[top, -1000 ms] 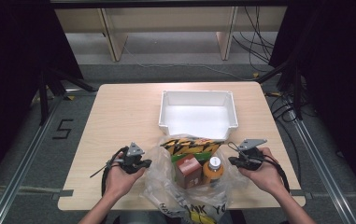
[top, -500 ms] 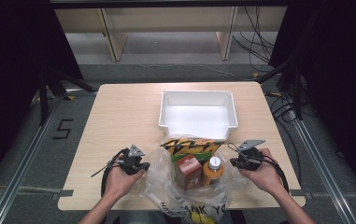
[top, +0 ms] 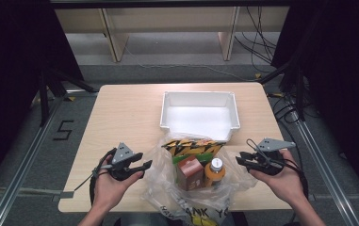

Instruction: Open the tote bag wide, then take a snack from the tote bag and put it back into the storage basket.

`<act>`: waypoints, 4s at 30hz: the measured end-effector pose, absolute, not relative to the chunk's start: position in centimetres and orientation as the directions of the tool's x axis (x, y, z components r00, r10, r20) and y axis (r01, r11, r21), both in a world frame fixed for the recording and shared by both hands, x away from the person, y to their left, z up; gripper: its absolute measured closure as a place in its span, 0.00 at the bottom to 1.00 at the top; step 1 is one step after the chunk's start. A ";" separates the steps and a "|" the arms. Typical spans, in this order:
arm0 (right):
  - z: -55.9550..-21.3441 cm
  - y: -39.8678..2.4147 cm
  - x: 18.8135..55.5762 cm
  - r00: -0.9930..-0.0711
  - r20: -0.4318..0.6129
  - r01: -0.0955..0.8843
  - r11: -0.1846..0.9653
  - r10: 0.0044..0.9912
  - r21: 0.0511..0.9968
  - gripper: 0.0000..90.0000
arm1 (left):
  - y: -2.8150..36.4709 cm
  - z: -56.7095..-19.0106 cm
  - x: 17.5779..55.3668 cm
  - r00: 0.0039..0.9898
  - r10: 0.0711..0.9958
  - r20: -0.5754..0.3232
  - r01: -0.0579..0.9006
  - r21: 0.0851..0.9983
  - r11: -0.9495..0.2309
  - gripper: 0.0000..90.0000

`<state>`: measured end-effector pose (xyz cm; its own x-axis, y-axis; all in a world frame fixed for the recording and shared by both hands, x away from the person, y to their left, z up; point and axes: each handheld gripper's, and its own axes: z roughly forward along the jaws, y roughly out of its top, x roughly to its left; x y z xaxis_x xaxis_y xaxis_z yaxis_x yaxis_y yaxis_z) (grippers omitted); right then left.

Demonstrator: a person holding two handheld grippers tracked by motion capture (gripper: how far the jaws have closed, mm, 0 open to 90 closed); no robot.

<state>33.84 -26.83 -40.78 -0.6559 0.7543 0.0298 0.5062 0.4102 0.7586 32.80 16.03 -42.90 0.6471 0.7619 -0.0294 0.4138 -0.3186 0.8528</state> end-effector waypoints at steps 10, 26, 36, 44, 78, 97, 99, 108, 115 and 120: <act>-43.1 -25.4 32.6 -0.720 0.074 0.538 0.488 0.689 0.687 0.83 | 12.8 -44.3 31.3 0.776 0.629 -0.052 0.409 0.800 -0.439 0.76; -46.4 -25.3 34.1 -0.718 0.085 0.591 0.540 0.691 0.599 0.83 | 13.1 -48.5 33.1 0.753 0.651 -0.093 0.522 0.688 -0.505 0.80; -40.4 -26.3 33.6 -0.737 0.029 0.469 0.480 0.675 0.741 0.67 | 14.3 -45.0 32.4 0.710 0.701 -0.063 0.449 0.809 -0.381 0.57; -37.1 -26.1 34.8 -0.731 -0.007 0.409 0.446 0.682 0.796 0.56 | 15.8 -43.6 31.9 0.700 0.712 -0.046 0.413 0.840 -0.352 0.48; -33.3 -21.3 36.8 -0.856 -0.054 0.262 0.524 0.513 0.811 0.48 | 14.8 -44.3 32.3 0.696 0.710 -0.110 0.449 0.838 -0.311 0.44; -35.0 -18.0 38.7 -0.894 -0.045 0.258 0.594 0.446 0.762 0.51 | 14.9 -43.9 32.3 0.710 0.698 -0.090 0.422 0.848 -0.320 0.43; -35.4 -17.8 38.9 -0.894 -0.043 0.261 0.596 0.447 0.760 0.53 | 15.0 -43.9 32.3 0.706 0.703 -0.085 0.427 0.843 -0.328 0.43; -36.0 -17.5 39.2 -0.909 -0.091 0.208 0.631 0.407 0.748 0.66 | 14.9 -44.1 32.3 0.700 0.708 -0.095 0.440 0.838 -0.323 0.43; -36.2 -17.6 39.1 -0.921 -0.165 0.121 0.661 0.353 0.740 0.80 | 15.0 -44.3 32.4 0.704 0.705 -0.087 0.431 0.841 -0.326 0.42; -36.2 -17.6 38.9 -0.925 -0.206 0.072 0.678 0.320 0.731 0.89 | 14.9 -44.4 32.5 0.709 0.700 -0.085 0.433 0.836 -0.337 0.42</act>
